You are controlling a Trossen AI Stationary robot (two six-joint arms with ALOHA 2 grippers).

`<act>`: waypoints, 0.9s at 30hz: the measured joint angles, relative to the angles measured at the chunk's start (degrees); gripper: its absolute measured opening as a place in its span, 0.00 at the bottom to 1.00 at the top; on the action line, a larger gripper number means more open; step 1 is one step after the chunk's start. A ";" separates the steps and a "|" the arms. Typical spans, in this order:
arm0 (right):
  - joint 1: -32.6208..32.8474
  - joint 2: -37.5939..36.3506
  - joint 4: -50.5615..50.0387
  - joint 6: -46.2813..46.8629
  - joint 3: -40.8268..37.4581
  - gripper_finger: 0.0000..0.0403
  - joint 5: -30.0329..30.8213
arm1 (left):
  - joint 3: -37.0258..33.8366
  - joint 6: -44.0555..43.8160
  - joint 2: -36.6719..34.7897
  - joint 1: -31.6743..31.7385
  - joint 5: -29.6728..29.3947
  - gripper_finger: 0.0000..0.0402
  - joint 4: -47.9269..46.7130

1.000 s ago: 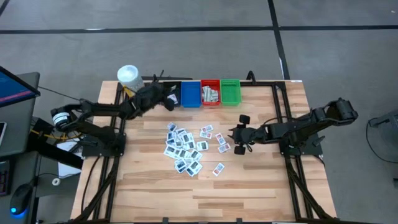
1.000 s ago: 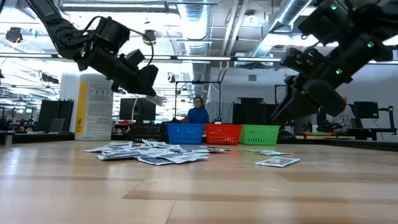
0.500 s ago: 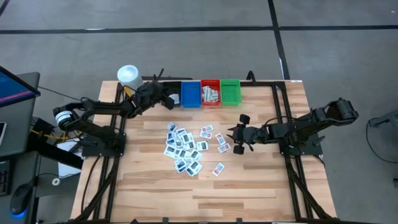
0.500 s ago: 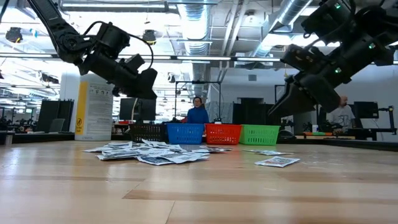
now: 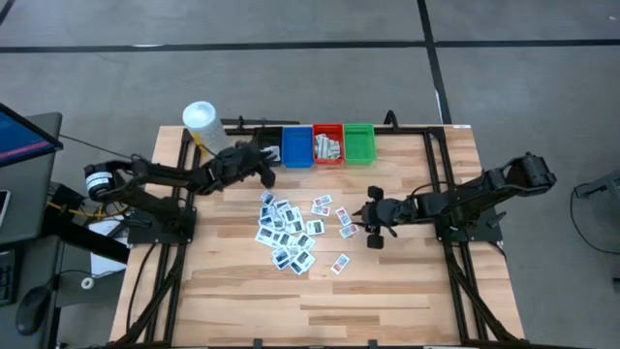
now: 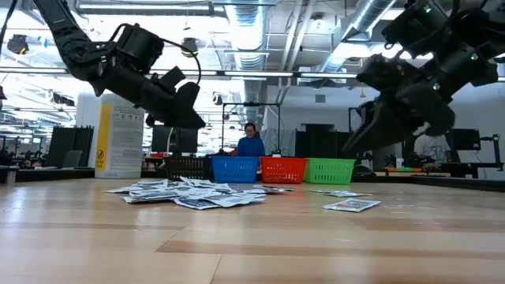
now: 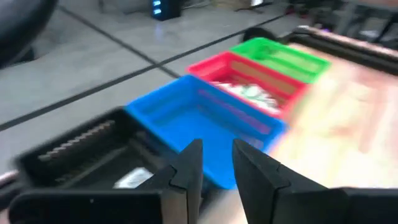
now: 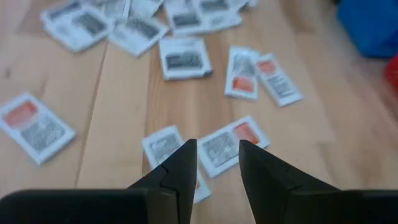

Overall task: Pick & Place First Aid Supplies
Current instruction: Put the orange ointment pack into the black bin

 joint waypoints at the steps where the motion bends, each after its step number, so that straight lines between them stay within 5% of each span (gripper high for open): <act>1: 0.00 0.74 -0.19 -0.10 -0.02 0.28 -0.39 | -0.50 0.02 0.00 -1.53 -0.04 0.22 1.24; 12: 1.24 11.28 3.05 -1.64 0.26 0.27 -1.89 | -1.32 0.63 0.02 -14.58 0.07 0.22 7.52; 27: -3.43 20.58 7.14 -0.30 1.75 0.18 -10.22 | -1.27 0.66 0.01 -15.73 -0.04 0.22 11.43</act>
